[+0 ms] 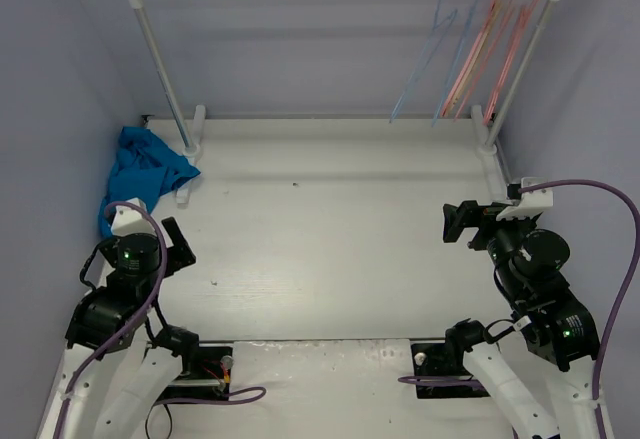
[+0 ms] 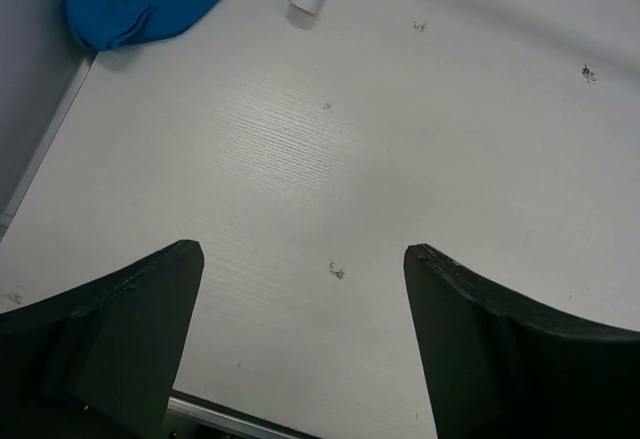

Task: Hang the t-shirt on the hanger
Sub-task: Pick up the T-shirt at the corner of the board.

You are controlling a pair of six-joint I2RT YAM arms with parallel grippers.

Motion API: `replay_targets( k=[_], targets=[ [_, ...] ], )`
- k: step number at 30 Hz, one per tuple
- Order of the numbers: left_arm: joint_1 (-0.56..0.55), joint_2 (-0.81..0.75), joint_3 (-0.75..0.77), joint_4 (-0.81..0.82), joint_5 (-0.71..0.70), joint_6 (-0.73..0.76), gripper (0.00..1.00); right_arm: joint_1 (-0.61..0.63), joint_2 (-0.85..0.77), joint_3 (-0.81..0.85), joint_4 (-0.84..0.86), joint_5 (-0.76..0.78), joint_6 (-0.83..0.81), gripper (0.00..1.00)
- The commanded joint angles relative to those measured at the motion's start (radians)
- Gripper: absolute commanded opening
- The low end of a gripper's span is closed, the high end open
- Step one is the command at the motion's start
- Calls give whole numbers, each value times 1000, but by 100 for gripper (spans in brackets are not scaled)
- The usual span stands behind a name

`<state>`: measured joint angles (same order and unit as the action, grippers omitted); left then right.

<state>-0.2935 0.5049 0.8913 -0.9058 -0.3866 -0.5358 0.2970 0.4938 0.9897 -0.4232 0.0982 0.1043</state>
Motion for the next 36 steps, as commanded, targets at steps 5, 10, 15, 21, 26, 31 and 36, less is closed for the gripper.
replay_targets(
  k=[5,10,15,21,26,31,36],
  targets=[
    [-3,127,5,100,-49,-84,83,4,63,12,80,-28,8,100],
    [2,302,9,166,-164,-162,83,4,106,1,87,-68,17,100],
    [79,528,-5,316,-98,-277,83,4,129,-19,96,-139,17,100],
    [283,754,34,467,8,-438,83,4,132,-51,124,-242,64,100],
    [405,892,107,571,-67,-481,83,4,146,-51,132,-311,49,100],
    [474,1037,196,676,-116,-457,83,4,169,-45,135,-321,18,100],
    [496,1205,334,722,-185,-431,83,4,213,-31,130,-313,11,100]
  ],
)
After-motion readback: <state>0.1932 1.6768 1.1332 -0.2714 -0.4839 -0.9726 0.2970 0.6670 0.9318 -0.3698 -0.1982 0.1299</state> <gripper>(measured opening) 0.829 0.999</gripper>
